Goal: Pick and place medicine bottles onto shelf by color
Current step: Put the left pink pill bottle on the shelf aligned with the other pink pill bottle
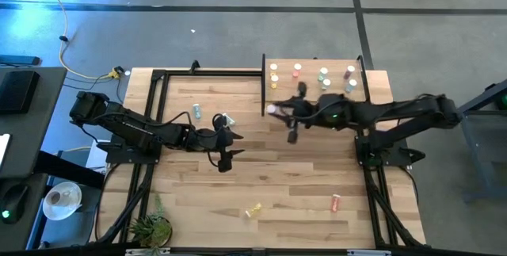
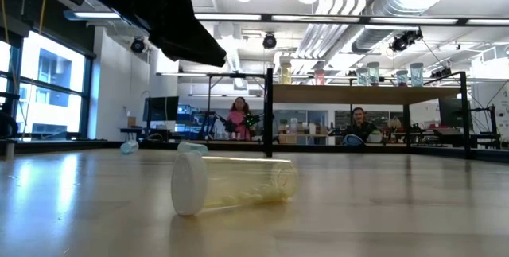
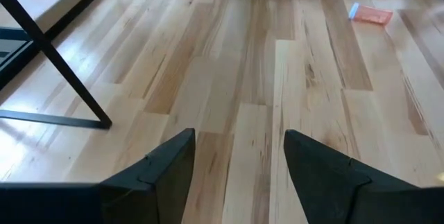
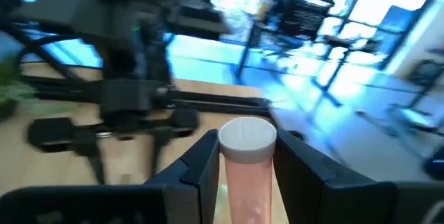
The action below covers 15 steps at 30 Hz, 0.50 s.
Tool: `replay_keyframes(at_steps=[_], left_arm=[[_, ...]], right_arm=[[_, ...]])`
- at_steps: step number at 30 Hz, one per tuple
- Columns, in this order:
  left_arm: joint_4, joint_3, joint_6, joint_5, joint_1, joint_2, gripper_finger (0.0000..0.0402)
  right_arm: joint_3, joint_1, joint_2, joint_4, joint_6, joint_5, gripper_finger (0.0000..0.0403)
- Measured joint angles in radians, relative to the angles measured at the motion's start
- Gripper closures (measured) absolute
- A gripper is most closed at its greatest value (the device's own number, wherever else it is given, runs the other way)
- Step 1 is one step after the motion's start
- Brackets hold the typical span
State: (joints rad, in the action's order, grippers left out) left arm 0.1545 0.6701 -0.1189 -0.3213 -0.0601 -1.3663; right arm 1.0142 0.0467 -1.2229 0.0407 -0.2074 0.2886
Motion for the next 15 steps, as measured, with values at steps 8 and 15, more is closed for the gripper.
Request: replay_keyframes(at_steps=[8,15], left_arm=[[0.0,0.0,0.0,0.001,0.0,0.0,0.0192],[0.006,0.0,0.026,0.002,0.0,0.0,0.0192]], right_arm=[[-0.169,-0.012,0.192,-0.013,0.004,0.135,0.0294],[-0.475,-0.05,0.337,0.278,0.097,0.291,0.0295]])
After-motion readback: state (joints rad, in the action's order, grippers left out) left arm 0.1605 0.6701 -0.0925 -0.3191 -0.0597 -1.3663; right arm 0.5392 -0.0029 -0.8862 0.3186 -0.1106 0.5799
